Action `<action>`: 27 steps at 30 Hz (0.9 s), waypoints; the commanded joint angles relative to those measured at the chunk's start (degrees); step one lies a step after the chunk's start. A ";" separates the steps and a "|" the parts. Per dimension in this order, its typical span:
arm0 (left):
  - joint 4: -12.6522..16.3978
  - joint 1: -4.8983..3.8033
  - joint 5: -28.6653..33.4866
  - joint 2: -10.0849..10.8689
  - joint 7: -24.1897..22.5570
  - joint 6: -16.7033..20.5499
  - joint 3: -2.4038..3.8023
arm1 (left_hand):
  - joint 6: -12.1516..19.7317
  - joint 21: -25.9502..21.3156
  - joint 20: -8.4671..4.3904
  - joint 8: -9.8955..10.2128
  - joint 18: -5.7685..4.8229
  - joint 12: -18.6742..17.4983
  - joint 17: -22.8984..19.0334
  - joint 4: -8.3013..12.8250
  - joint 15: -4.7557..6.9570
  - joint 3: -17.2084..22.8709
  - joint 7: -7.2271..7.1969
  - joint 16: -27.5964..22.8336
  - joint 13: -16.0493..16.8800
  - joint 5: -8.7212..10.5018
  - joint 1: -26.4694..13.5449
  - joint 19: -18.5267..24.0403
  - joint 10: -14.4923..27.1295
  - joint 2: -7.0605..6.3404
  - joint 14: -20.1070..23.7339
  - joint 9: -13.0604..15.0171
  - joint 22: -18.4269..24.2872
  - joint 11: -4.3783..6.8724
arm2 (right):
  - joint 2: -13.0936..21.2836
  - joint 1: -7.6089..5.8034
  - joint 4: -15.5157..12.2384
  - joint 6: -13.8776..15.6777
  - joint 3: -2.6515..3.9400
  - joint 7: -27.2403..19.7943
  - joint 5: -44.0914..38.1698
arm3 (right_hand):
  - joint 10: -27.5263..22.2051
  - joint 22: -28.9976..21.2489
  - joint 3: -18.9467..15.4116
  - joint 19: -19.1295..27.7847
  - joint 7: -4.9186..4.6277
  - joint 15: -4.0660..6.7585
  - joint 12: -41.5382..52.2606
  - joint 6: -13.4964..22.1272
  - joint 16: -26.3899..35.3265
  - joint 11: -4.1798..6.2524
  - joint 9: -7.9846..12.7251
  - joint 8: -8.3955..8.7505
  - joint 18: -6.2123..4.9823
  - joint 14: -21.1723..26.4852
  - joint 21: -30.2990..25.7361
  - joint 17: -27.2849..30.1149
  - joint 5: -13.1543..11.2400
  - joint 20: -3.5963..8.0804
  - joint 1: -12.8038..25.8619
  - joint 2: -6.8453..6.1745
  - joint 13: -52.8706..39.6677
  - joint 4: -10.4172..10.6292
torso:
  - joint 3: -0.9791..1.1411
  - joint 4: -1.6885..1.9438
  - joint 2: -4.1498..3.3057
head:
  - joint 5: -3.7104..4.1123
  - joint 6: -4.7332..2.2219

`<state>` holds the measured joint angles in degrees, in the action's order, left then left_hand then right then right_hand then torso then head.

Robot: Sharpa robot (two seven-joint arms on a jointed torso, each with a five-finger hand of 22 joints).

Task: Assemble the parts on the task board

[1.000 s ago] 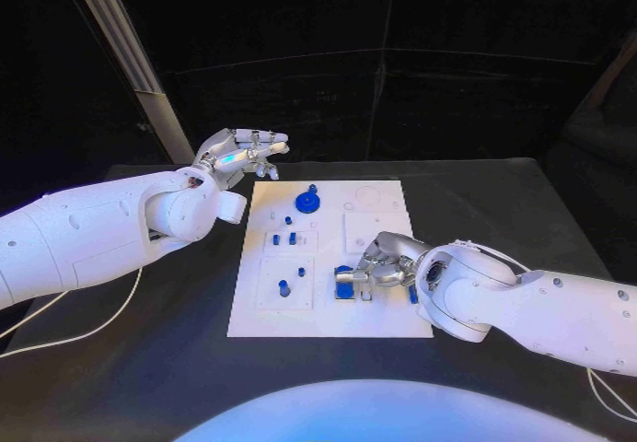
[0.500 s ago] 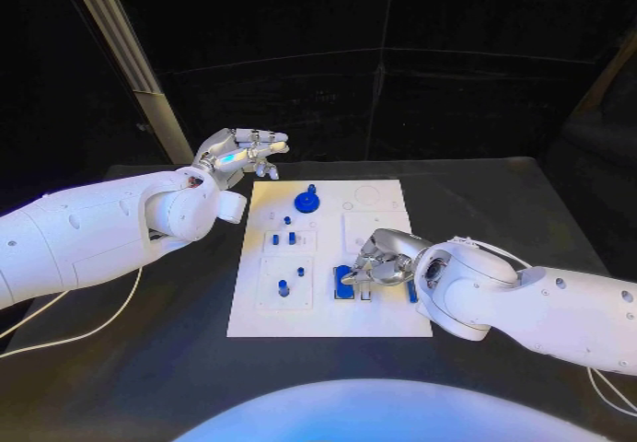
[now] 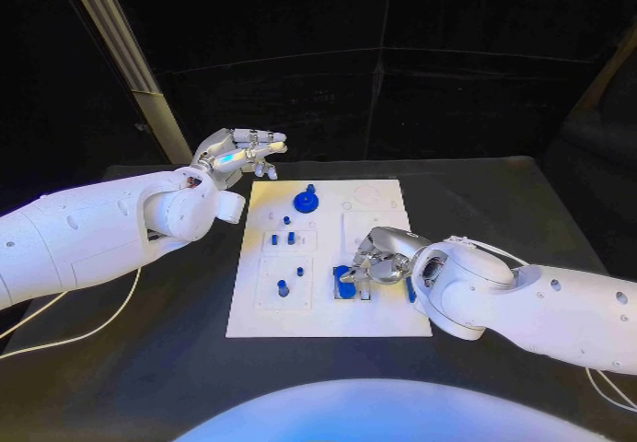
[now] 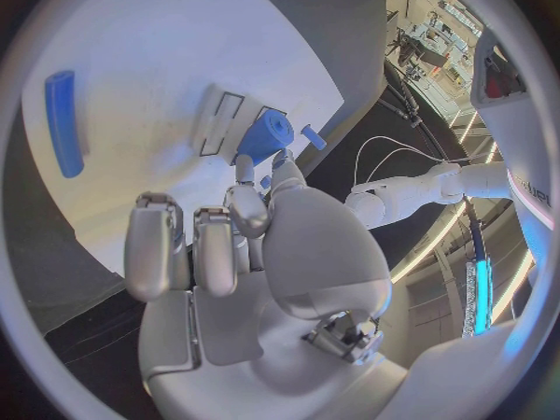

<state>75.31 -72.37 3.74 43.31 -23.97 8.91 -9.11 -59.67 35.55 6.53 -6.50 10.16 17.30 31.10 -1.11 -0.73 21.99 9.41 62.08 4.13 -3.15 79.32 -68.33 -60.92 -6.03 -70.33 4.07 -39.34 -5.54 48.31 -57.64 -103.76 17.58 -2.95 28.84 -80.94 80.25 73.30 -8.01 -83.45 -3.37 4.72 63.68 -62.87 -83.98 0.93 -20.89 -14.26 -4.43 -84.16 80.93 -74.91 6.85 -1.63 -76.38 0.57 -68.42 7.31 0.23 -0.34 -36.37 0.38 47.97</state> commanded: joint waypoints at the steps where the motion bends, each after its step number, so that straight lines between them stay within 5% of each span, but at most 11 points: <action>1: -0.01 -0.09 0.34 -0.03 -0.26 -0.66 0.04 | 0.01 -0.34 -0.06 0.01 0.29 0.22 -0.04 0.07 -0.09 0.28 0.22 -0.31 -0.09 -0.24 -0.23 0.02 0.29 -0.14 0.44 -0.07 0.06 -0.14 | 0.15 0.17 0.08 0.09 -0.22 -1.63 -0.31 | 0.44 0.11 -0.58 -0.18 -0.20 -0.01 0.18 -0.40 0.00 -0.03 -0.12 0.17 1.10 -3.63 0.39 -3.40 -0.38 0.09 1.27 0.29 -0.09 0.44 | 0.02 -0.02 0.04 | -0.13 0.02; 15: 0.05 -0.09 0.34 0.18 -0.24 -0.67 0.04 | 0.01 -0.34 -0.06 0.01 0.29 0.22 -0.04 0.07 -0.09 0.28 0.22 -0.31 -0.09 -0.24 -0.23 0.02 0.29 -0.14 0.44 -0.07 0.06 -0.14 | 1.96 0.18 -1.41 0.14 -0.21 -8.84 3.96 | 0.87 0.63 -2.84 -0.37 -0.12 -0.02 0.75 -0.54 -0.30 -0.01 -0.63 0.32 1.18 -3.77 0.66 -4.05 0.43 0.11 4.46 0.50 -0.70 2.54 | 0.08 -0.10 0.04 | -0.41 0.21; 27: 0.04 -0.08 0.34 0.15 -0.16 -0.81 0.04 | 0.07 -0.38 -0.04 0.01 0.29 0.24 -0.10 0.08 -0.12 0.36 0.24 -0.32 -0.11 -0.26 -0.25 0.02 0.37 -0.11 0.47 -0.07 0.09 -0.16 | 2.70 0.16 -1.59 -1.23 -0.20 -8.41 3.91 | 1.05 1.05 -2.07 -0.51 0.18 0.23 0.94 -0.86 -0.46 0.28 -1.11 0.31 1.24 -3.84 0.87 -4.41 0.05 0.31 1.04 1.84 -1.04 0.63 | 0.02 0.02 0.04 | -0.28 0.21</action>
<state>75.31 -72.37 3.79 43.46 -23.94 8.84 -9.12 -59.67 35.55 6.53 -6.50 10.16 17.30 31.05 -1.11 -0.73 21.99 9.40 62.08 4.10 -3.16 79.32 -68.33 -60.92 -6.03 -70.33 4.07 -39.35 -5.54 51.08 -57.41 -105.33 17.30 -3.16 21.00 -77.20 80.87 74.26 -10.05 -83.67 -3.21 4.72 64.34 -63.36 -84.20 1.12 -21.93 -14.26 -3.51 -84.15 81.61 -74.91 7.17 -1.42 -74.91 2.40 -69.43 8.25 0.29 -0.40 -36.33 0.04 48.19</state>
